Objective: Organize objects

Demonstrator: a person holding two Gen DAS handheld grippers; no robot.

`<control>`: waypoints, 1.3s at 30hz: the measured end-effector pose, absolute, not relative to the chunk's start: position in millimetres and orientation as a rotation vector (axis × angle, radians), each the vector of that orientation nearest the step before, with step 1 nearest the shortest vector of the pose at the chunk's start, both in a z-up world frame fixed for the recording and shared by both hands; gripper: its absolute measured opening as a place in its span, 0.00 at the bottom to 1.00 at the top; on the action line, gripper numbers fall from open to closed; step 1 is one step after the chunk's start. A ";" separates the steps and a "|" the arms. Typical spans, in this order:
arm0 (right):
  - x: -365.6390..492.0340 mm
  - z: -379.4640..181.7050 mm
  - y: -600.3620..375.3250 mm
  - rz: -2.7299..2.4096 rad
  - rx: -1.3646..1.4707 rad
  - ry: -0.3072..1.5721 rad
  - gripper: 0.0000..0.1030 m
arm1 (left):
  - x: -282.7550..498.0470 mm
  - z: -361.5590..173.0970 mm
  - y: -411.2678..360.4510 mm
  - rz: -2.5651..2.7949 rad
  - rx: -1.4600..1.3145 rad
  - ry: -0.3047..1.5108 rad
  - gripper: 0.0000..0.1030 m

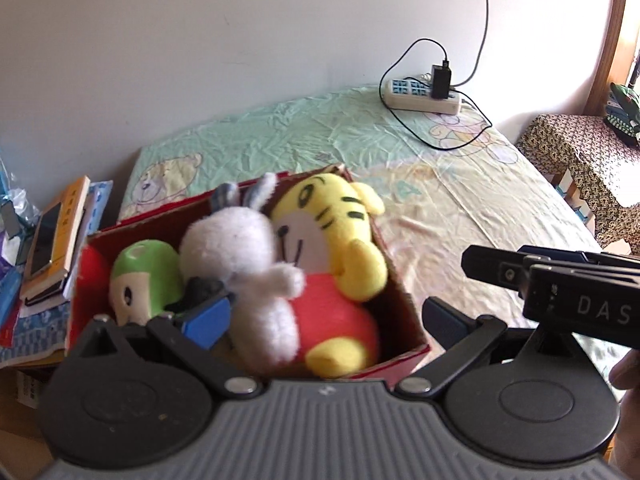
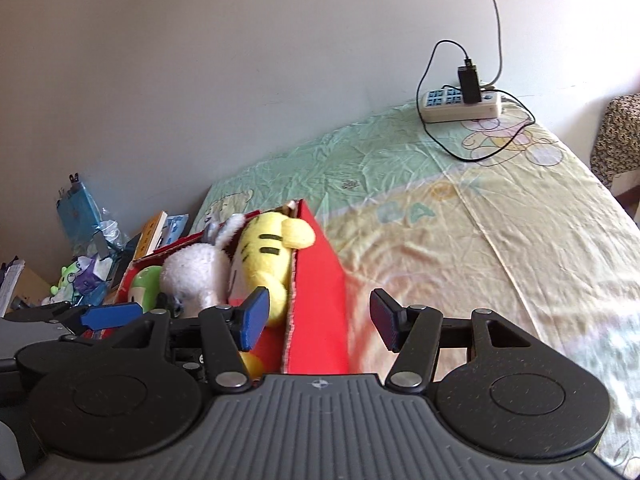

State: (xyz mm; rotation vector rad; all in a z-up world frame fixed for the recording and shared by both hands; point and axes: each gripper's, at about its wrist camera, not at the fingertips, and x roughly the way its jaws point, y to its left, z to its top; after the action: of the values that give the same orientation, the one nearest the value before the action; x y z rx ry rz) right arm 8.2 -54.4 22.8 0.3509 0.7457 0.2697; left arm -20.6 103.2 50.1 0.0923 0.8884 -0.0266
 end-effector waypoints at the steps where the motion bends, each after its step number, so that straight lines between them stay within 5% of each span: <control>1: 7.9 22.2 -60.2 0.255 0.351 0.747 0.57 | -19.9 49.0 97.1 -0.033 0.091 0.893 0.99; 19: 8.6 2.4 -160.2 0.077 0.310 0.811 0.59 | 3.6 19.6 -13.9 -0.083 0.089 0.957 0.99; 39: 31.9 -17.2 -188.6 0.154 0.223 0.885 0.63 | 12.1 -2.0 -43.0 0.094 0.078 1.006 0.99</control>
State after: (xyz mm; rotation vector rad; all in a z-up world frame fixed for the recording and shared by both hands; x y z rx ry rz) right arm 31.9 -188.6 -17.2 0.2228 0.8849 0.1541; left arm 12.1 -43.0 -2.0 0.0777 1.0060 0.0944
